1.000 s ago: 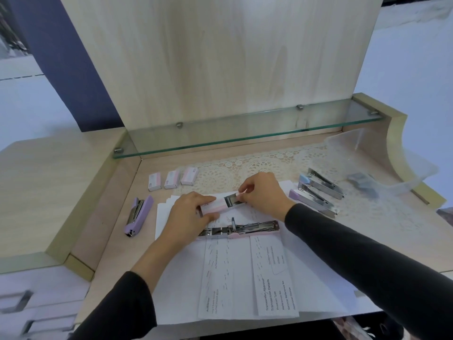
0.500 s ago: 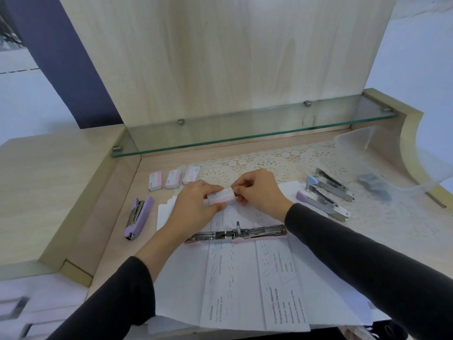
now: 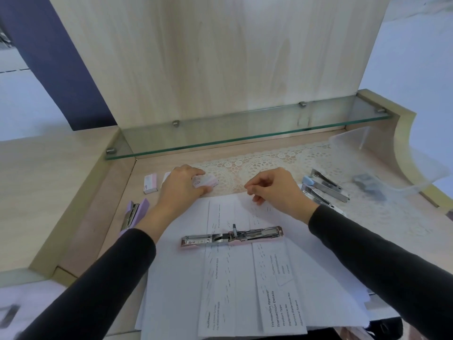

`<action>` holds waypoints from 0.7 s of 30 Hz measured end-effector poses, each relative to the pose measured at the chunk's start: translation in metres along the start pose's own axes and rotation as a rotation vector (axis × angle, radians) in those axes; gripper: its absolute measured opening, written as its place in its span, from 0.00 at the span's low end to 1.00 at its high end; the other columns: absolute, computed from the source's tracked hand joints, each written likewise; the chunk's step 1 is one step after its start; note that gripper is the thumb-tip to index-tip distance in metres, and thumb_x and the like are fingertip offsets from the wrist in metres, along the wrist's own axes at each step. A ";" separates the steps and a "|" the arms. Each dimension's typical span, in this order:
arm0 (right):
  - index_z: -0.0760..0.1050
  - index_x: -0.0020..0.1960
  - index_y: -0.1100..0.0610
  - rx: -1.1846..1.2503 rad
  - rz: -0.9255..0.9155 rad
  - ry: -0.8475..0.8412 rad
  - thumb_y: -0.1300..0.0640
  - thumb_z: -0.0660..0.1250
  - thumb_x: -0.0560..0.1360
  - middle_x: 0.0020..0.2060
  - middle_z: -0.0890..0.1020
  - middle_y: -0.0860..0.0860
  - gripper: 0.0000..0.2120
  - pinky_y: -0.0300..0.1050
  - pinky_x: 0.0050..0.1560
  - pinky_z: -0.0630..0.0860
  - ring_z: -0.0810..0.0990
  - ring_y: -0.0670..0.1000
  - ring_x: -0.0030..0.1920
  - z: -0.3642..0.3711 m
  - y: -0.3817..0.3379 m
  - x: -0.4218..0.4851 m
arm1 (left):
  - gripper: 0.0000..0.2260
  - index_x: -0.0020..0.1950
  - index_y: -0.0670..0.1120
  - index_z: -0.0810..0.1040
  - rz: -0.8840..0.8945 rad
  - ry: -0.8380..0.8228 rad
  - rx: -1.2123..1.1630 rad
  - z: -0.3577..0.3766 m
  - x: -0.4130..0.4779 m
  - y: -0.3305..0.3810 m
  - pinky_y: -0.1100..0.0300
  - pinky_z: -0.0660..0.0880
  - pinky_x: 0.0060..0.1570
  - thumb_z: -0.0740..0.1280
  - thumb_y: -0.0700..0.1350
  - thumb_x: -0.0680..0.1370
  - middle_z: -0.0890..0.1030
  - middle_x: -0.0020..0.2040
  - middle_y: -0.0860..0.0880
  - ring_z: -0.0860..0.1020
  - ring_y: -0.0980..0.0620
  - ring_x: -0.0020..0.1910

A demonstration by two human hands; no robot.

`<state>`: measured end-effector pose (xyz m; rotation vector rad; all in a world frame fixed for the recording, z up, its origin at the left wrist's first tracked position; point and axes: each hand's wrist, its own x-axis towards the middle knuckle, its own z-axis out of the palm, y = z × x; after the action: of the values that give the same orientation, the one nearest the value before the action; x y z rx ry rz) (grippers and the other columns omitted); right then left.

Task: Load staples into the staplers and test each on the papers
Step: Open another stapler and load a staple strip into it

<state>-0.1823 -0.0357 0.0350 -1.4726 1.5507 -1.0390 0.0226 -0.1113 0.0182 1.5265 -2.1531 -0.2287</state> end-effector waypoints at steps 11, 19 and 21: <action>0.82 0.46 0.53 -0.385 -0.228 -0.120 0.50 0.75 0.64 0.38 0.77 0.41 0.13 0.27 0.45 0.64 0.72 0.39 0.37 -0.017 0.015 -0.066 | 0.13 0.46 0.51 0.83 0.148 0.088 -0.415 -0.023 -0.103 0.047 0.72 0.72 0.46 0.65 0.57 0.73 0.80 0.42 0.62 0.77 0.62 0.46; 0.83 0.44 0.52 -0.370 -0.264 0.008 0.56 0.76 0.63 0.35 0.75 0.41 0.09 0.40 0.42 0.69 0.75 0.48 0.40 -0.005 0.029 -0.073 | 0.19 0.60 0.52 0.75 0.243 0.102 -0.334 0.003 -0.135 0.052 0.66 0.68 0.55 0.61 0.56 0.72 0.77 0.51 0.63 0.74 0.65 0.52; 0.83 0.43 0.53 -0.324 -0.265 0.030 0.58 0.77 0.62 0.35 0.75 0.42 0.10 0.41 0.41 0.69 0.75 0.50 0.38 -0.004 0.031 -0.073 | 0.19 0.62 0.51 0.71 0.286 0.111 -0.273 0.006 -0.137 0.053 0.69 0.62 0.55 0.60 0.54 0.73 0.77 0.51 0.62 0.72 0.65 0.52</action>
<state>-0.1940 0.0377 0.0066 -1.9340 1.6325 -0.9919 0.0100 0.0333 -0.0052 1.0436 -2.1206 -0.3164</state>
